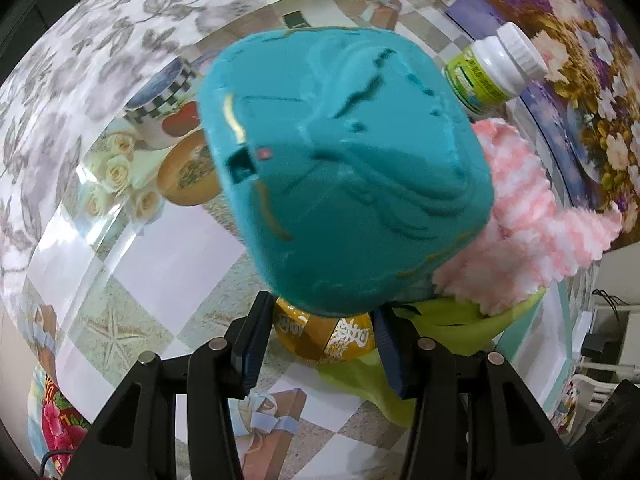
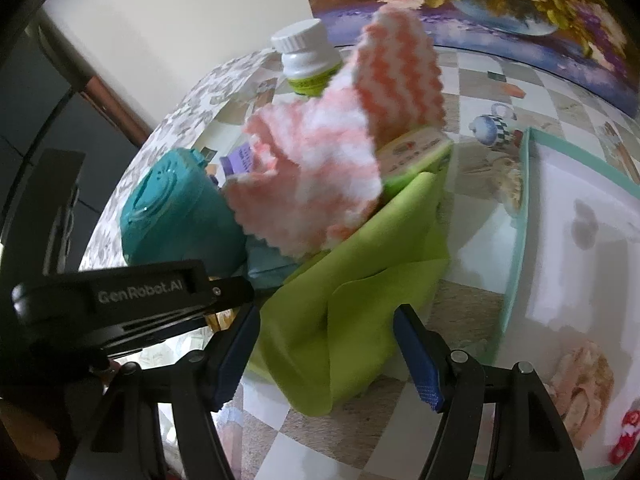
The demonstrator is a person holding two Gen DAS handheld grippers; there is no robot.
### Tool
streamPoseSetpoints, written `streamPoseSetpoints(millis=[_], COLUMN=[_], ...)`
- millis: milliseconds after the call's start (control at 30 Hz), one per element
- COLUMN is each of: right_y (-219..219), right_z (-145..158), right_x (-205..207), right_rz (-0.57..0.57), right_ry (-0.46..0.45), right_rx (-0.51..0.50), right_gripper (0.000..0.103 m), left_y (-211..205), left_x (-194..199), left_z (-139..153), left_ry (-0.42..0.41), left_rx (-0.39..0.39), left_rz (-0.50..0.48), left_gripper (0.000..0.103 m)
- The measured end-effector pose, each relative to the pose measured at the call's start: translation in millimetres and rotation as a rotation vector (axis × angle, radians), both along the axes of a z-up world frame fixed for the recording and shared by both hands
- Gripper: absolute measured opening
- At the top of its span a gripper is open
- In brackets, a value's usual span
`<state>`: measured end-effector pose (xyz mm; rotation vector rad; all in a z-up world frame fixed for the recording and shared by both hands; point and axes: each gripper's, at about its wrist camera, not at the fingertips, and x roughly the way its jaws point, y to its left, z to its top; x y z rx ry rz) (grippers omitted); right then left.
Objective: Organize soft objects
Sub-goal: 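Grasp gold round ornament with left tool while right tool grasps green cloth, then lift and carry gold ornament and green cloth over the white tray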
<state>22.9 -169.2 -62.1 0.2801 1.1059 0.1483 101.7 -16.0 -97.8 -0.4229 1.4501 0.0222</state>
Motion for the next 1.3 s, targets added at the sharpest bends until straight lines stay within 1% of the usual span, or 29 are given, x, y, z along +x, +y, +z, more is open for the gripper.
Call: streamPoseSetpoints(millis=[133, 200, 233, 267, 300, 333, 367, 400, 467, 533, 633, 933, 1067, 1300], right_y=[2.4, 3.0, 3.1, 2.8, 1.0, -1.3, -3.2, -4.7, -9.1, -14.0, -19.0, -33.2, -39.2, -51.0], right_z=[-2.8, -3.0, -2.8, -3.2, -4.3, -5.5, -6.4, -6.4, -5.5, -5.1, -4.2, 9.7, 15.1, 20.3], right_x=[3.4, 4.1, 4.5, 4.8, 5.2, 5.0, 5.1, 5.0, 4.8, 4.8, 3.6, -5.5, -7.0, -16.4], right_rz=[-0.003, -0.003, -0.003, -0.005, -0.008, -0.013, -0.019, -0.023, -0.033, -0.044, -0.055, -0.08, -0.099, -0.131], right_ry=[0.0, -0.003, -0.005, -0.004, 0.003, 0.008, 0.011, 0.011, 0.011, 0.012, 0.013, -0.01, -0.005, 0.024], right_rx=[-0.011, -0.022, -0.025, -0.025, -0.018, -0.015, -0.014, -0.013, 0.004, 0.026, 0.044, 0.086, 0.109, 0.153], right_gripper=[0.073, 0.069, 0.061, 0.049, 0.045, 0.038, 0.031, 0.029, 0.018, 0.012, 0.009, 0.008, 0.008, 0.008], left_y=[5.7, 7.0, 7.6, 6.6, 7.1, 7.1, 13.9, 14.0, 11.0, 8.0, 1.0, -11.1, -12.3, -14.7], left_x=[-1.2, 0.9, 0.7, 0.0, 0.0, 0.6, -7.8, -8.1, -9.8, -9.4, -10.9, -9.6, -11.5, -16.8], left_z=[-0.1, 0.4, 0.3, 0.7, 0.7, 0.5, -0.7, -0.9, -1.6, -1.3, -0.3, 7.1, 10.7, 24.1], left_ry=[0.003, 0.004, 0.004, 0.003, 0.003, 0.003, 0.002, 0.001, 0.0, 0.0, 0.0, -0.004, -0.006, -0.038], left_rx=[-0.008, -0.009, -0.009, -0.009, -0.008, -0.006, -0.005, -0.002, 0.003, 0.007, 0.009, 0.02, 0.012, 0.012], left_rz=[0.01, 0.01, 0.01, 0.009, 0.008, 0.006, 0.001, -0.002, -0.006, -0.01, -0.01, -0.021, -0.027, -0.053], left_gripper=[0.051, 0.051, 0.051, 0.051, 0.051, 0.051, 0.051, 0.051, 0.051, 0.051, 0.051, 0.051, 0.051, 0.051])
